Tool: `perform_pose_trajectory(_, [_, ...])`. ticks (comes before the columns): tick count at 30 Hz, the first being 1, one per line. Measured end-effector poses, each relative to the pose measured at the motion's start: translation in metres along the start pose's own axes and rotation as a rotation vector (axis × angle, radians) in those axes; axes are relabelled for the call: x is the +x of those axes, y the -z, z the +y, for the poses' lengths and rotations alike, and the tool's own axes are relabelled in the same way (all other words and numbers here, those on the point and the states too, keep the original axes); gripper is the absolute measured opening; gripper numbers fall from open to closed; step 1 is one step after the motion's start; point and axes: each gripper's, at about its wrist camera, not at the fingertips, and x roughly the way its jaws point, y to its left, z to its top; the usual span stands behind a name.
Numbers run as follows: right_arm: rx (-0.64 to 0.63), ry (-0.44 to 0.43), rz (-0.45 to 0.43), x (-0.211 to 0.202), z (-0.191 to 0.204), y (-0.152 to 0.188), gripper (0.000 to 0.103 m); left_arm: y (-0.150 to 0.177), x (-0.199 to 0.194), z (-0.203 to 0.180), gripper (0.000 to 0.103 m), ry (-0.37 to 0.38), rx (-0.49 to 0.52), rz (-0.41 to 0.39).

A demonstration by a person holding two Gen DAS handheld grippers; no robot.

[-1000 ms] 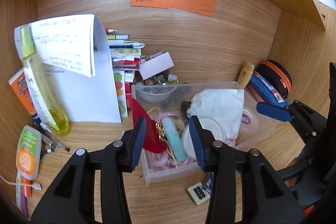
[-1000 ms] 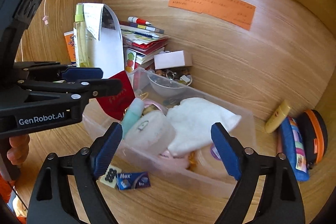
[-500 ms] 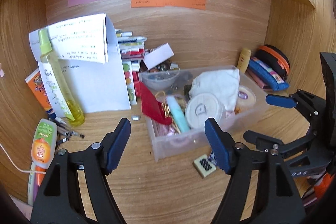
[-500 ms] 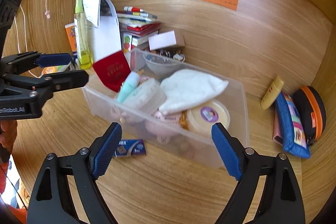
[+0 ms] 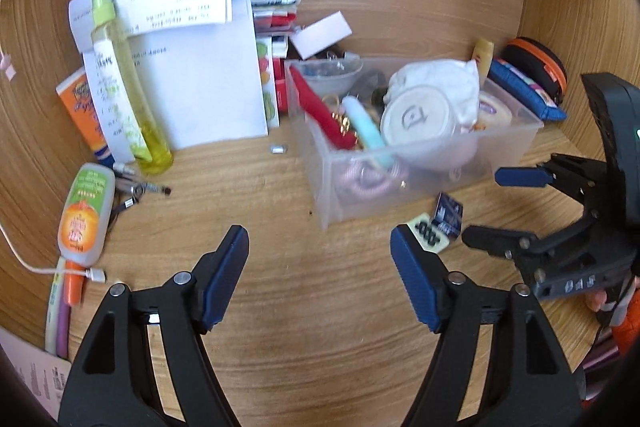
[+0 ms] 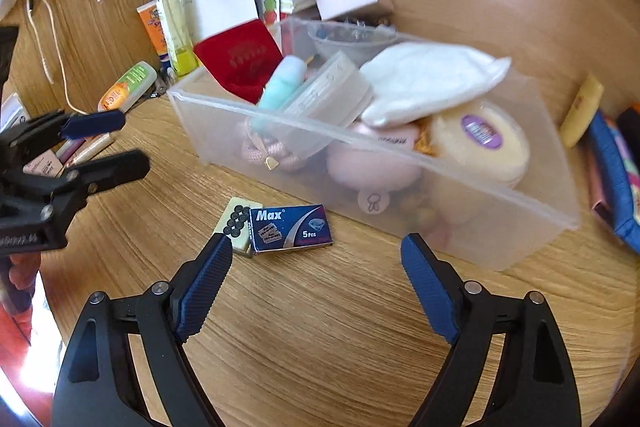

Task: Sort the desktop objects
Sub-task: 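Grasp the green dotted block with the left tool while the right tool grasps the blue Max box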

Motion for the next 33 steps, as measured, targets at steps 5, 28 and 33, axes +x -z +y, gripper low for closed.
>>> perform_pose_trajectory(5, [0.05, -0.055, 0.043, 0.013, -0.006, -0.003, 0.066, 0.008, 0.005, 0.001, 0.073, 0.005, -0.002, 0.016])
perform_pose_trajectory(28, [-0.015, -0.031, 0.06, 0.02, -0.001, -0.004, 0.024, 0.006, 0.039, -0.042, 0.073, 0.074, 0.1, 0.096])
perform_pose_trajectory(33, [-0.008, -0.038, 0.056, 0.014, -0.004, 0.001, 0.042, 0.003, 0.047, -0.047, 0.073, 0.082, 0.086, 0.117])
